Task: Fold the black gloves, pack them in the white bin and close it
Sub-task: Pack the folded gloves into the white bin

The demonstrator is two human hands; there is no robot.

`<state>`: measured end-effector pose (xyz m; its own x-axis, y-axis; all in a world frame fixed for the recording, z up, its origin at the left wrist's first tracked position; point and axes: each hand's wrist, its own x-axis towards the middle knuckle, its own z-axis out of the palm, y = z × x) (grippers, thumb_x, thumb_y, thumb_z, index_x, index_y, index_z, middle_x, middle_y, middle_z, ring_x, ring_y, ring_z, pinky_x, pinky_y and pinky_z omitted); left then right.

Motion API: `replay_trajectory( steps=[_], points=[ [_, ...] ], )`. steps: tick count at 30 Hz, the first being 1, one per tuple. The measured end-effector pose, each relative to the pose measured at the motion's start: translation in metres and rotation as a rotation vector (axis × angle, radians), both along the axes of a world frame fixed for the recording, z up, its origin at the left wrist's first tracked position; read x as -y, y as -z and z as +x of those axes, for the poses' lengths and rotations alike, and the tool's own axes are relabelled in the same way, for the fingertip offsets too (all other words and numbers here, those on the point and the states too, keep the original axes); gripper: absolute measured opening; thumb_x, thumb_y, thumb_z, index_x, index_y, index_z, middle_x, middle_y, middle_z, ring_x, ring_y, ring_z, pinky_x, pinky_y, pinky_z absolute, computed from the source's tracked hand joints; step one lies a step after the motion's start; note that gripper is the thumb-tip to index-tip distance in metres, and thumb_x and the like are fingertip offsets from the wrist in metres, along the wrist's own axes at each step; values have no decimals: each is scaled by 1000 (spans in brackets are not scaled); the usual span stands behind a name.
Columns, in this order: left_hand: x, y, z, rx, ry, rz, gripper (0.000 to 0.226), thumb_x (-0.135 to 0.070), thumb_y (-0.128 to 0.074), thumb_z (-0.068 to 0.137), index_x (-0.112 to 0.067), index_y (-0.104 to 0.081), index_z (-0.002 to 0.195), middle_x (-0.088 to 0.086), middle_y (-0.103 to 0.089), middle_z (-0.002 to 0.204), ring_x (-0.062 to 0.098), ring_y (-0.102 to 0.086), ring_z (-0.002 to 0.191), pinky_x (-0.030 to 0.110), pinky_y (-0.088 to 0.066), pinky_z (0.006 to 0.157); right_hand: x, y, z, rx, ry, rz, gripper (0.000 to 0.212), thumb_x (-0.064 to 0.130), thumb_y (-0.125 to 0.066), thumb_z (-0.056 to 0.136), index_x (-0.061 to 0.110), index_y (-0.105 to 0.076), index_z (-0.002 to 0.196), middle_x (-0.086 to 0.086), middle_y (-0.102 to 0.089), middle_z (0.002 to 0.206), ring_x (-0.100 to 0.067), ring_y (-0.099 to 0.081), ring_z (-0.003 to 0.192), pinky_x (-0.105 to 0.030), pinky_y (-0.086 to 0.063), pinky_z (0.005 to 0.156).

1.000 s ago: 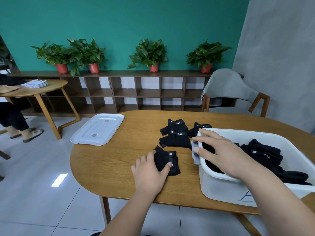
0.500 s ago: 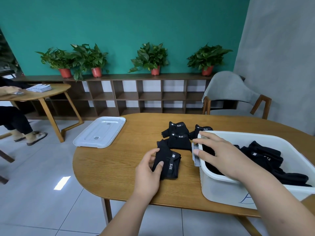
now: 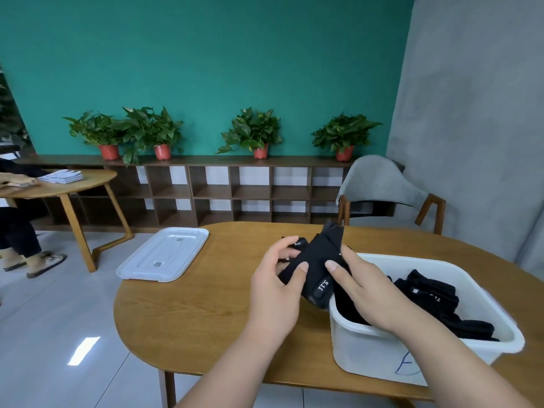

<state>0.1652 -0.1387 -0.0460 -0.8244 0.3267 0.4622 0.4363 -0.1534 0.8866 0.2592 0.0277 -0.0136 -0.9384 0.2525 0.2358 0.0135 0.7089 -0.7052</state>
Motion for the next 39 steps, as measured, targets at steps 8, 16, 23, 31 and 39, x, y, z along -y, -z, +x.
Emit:
replay_trajectory(
  steps=[8,16,23,31,39],
  points=[
    [-20,-26,15,88,149,41,39,-17,-71,101,-35,-64,135,-11,-76,120,12,-71,115,40,-61,97,3,-27,5,-292,102,-104,41,32,-62,104,49,-50,139,33,-69,115,11,-63,111,-10,-51,87],
    [-43,-41,33,344,257,128,29,-19,-62,107,-31,-65,133,-6,-79,115,16,-75,109,44,-60,98,-6,-37,22,-303,92,-344,34,39,-63,102,39,-62,136,20,-73,119,1,-69,111,-17,-56,85],
    [-64,-40,27,364,257,-16,33,-39,-68,102,-40,-60,134,-15,-77,113,8,-73,108,39,-56,103,-48,-44,42,-344,237,-539,27,22,-69,102,30,-72,127,7,-78,117,-15,-74,111,-40,-58,93],
    [-57,-11,9,-57,176,-415,25,-27,-63,105,-38,-68,127,-25,-73,108,-7,-62,111,26,-50,107,-121,-27,72,-106,386,-333,18,35,-70,100,34,-76,117,10,-79,109,-13,-76,102,-45,-57,101],
    [-63,0,14,-234,132,-668,25,-36,-55,106,-45,-68,126,-28,-61,116,6,-48,126,37,-40,116,-110,4,55,148,324,-242,10,30,-73,99,32,-78,107,14,-78,104,-4,-71,102,-15,-51,86]
  ],
)
